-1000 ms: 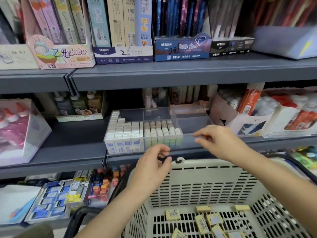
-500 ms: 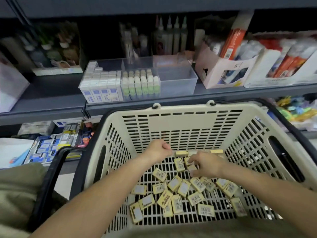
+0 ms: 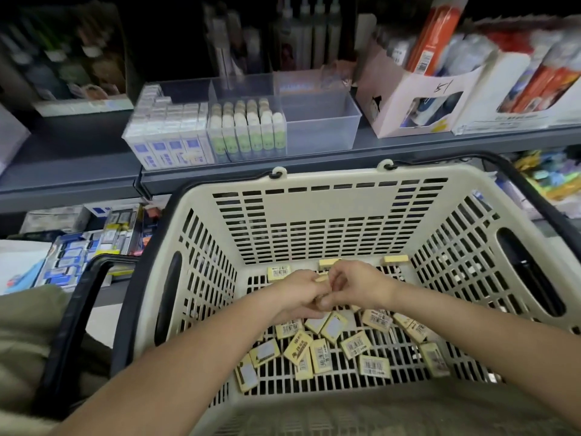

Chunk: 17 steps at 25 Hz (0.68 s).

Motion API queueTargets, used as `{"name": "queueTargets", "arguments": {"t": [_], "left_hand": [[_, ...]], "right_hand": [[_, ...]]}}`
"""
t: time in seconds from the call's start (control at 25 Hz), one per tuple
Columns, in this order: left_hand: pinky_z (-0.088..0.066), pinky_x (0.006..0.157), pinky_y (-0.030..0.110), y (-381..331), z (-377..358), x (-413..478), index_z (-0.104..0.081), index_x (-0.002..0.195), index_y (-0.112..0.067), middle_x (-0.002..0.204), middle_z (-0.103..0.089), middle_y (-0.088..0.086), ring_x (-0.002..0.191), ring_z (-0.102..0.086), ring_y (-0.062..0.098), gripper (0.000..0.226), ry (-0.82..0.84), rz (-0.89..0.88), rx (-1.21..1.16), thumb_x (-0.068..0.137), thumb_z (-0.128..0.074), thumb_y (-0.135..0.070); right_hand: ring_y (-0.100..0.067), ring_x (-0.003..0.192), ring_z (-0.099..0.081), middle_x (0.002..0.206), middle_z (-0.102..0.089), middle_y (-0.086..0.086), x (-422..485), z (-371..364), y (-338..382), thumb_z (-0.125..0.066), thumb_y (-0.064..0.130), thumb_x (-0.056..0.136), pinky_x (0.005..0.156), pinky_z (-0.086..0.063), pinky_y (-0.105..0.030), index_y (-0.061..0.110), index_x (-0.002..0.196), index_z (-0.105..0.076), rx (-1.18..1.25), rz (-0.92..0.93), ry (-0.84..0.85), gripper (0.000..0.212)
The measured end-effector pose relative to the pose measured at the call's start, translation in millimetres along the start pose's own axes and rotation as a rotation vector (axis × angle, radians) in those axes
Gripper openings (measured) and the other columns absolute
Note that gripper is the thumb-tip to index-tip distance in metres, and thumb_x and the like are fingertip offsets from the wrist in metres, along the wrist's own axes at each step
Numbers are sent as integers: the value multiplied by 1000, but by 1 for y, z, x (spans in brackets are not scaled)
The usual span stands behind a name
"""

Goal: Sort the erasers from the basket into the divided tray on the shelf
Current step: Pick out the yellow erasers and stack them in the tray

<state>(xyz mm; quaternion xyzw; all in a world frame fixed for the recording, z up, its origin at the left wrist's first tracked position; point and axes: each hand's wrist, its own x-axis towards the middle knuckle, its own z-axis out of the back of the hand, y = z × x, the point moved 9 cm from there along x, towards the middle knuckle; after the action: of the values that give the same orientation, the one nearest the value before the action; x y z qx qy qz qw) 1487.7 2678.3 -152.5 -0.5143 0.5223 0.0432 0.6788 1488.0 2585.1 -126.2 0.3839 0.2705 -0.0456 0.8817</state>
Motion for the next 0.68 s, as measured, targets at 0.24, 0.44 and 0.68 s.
{"name": "queueTargets", "arguments": {"t": [0.24, 0.44, 0.68], "left_hand": [[-56, 80, 27, 7, 13, 3, -39, 131, -7, 132, -48, 15, 98, -65, 20, 38, -126, 7, -11, 97, -47, -22], [-53, 89, 30, 7, 12, 3, -44, 131, -10, 122, -56, 12, 96, -64, 17, 42, -90, -26, -26, 92, -57, -22], [-57, 78, 28, 6, 9, 1, -52, 112, -11, 111, -63, 10, 97, -65, 20, 38, 17, -1, -229, 80, -71, -12]], "right_hand": [[-9, 49, -41, 56, -46, 5, -20, 8, -55, -70, 50, 74, 51, -37, -23, 17, 58, -45, -878, -239, 196, 44], [-11, 49, -42, 51, -41, 6, -19, -2, -47, -68, 35, 79, 48, -35, -21, 18, 55, -44, -709, -209, 146, 38], [-5, 44, -51, 52, -61, 2, -16, 8, -23, -72, 23, 80, 43, -38, -16, 12, 65, -66, 304, -220, 48, 19]]}}
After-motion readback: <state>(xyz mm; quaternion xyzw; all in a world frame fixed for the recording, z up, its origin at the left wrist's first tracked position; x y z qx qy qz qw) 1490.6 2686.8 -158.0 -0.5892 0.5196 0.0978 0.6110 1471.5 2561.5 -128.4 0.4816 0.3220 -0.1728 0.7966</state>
